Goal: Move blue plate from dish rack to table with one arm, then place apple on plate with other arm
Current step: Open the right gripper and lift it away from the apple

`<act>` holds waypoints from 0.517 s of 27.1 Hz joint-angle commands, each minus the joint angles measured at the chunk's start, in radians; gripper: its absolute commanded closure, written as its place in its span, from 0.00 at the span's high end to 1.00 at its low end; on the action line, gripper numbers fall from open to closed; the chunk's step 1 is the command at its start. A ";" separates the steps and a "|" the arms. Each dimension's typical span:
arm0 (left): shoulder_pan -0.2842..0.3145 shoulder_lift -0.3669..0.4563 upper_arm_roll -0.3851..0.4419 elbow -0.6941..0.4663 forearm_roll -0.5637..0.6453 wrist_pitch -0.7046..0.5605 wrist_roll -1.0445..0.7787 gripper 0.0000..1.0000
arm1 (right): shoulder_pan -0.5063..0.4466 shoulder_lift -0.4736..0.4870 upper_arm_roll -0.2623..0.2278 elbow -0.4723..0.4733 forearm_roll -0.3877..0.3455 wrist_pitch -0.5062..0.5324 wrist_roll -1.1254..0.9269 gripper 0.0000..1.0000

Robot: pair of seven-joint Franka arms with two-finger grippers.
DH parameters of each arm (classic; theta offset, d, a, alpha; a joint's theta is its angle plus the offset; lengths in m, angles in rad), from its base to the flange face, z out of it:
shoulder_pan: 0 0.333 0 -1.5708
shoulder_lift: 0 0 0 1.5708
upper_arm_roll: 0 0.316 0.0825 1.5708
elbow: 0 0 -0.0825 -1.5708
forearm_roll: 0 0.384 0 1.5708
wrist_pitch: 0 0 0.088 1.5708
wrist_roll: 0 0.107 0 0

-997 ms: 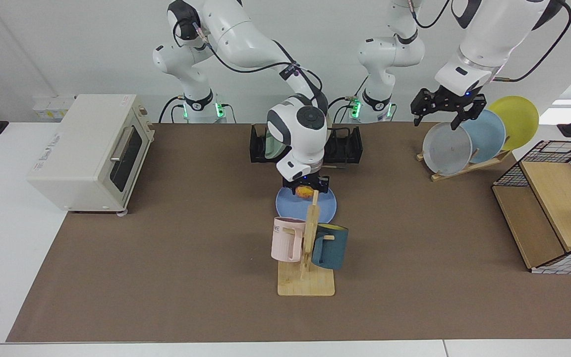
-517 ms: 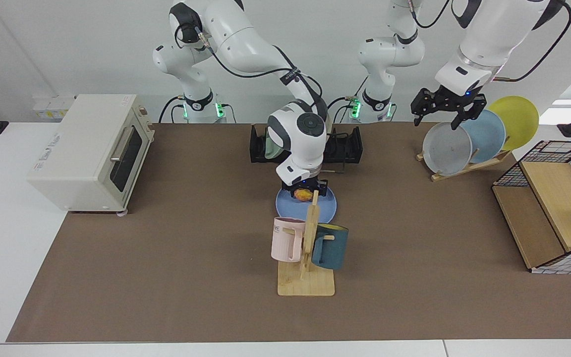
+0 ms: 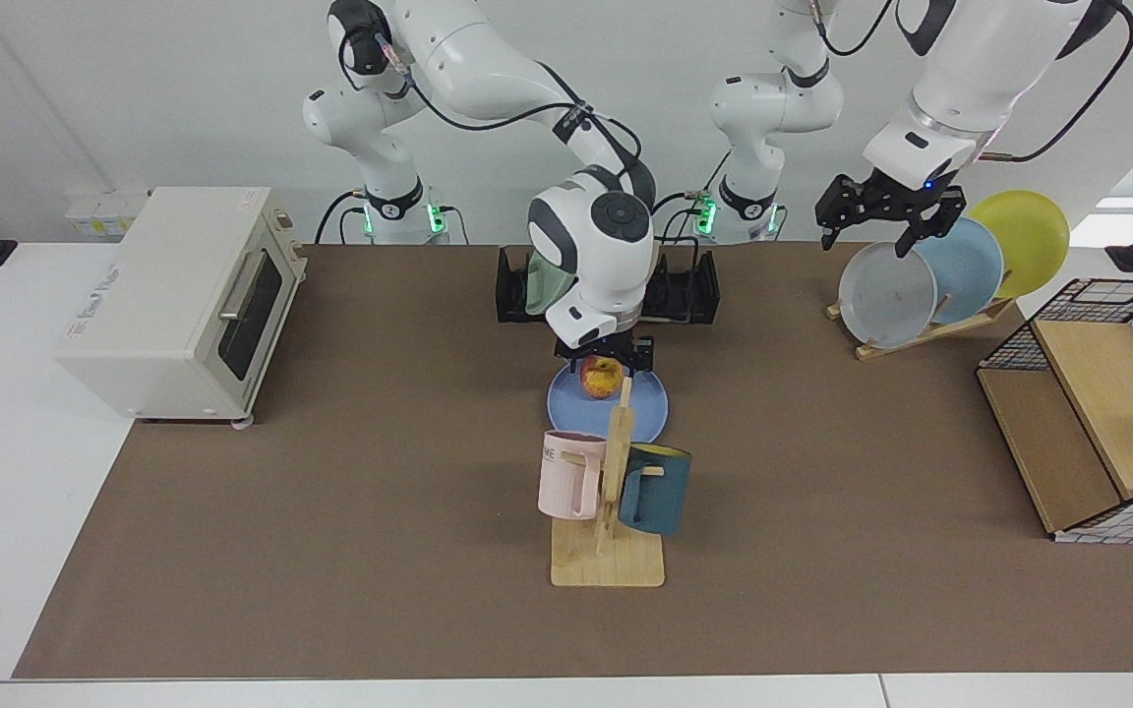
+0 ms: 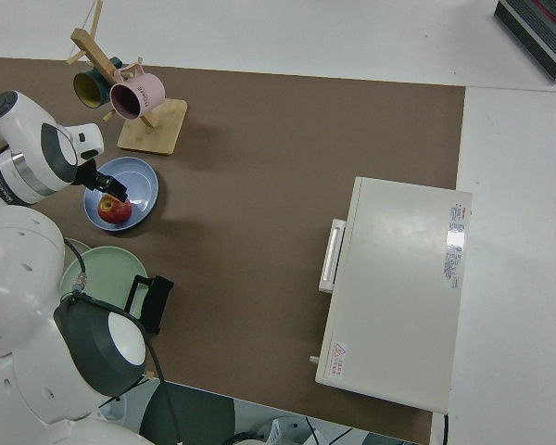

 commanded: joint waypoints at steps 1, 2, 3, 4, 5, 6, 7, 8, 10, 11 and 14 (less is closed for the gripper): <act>-0.002 -0.008 0.003 0.005 0.017 -0.016 -0.009 1.00 | -0.010 -0.039 0.007 0.073 0.008 -0.119 0.005 1.00; -0.002 -0.008 0.003 0.007 0.017 -0.016 -0.009 1.00 | -0.013 -0.051 0.004 0.074 0.008 -0.128 -0.004 1.00; -0.002 -0.008 0.003 0.007 0.017 -0.016 -0.009 1.00 | -0.018 -0.072 0.000 0.074 0.011 -0.137 -0.025 1.00; -0.002 -0.008 0.003 0.007 0.017 -0.016 -0.009 1.00 | -0.027 -0.088 0.000 0.073 0.017 -0.140 -0.045 1.00; -0.002 -0.008 0.003 0.007 0.017 -0.016 -0.009 1.00 | -0.038 -0.100 -0.001 0.073 0.017 -0.140 -0.073 1.00; -0.002 -0.008 0.003 0.007 0.017 -0.016 -0.009 1.00 | -0.047 -0.115 -0.001 0.070 0.018 -0.142 -0.100 1.00; -0.002 -0.008 0.003 0.007 0.017 -0.016 -0.009 1.00 | -0.055 -0.132 -0.001 0.068 0.020 -0.146 -0.130 1.00; -0.002 -0.008 0.003 0.007 0.017 -0.016 -0.009 1.00 | -0.070 -0.143 -0.003 0.065 0.021 -0.157 -0.159 1.00; -0.002 -0.008 0.003 0.007 0.017 -0.016 -0.009 1.00 | -0.104 -0.158 -0.003 0.065 0.021 -0.177 -0.211 1.00; -0.002 -0.008 0.003 0.007 0.017 -0.016 -0.009 1.00 | -0.118 -0.168 -0.003 0.064 0.020 -0.182 -0.239 1.00; -0.002 -0.009 0.005 0.007 0.017 -0.016 -0.009 1.00 | -0.162 -0.195 -0.004 0.042 0.017 -0.195 -0.317 1.00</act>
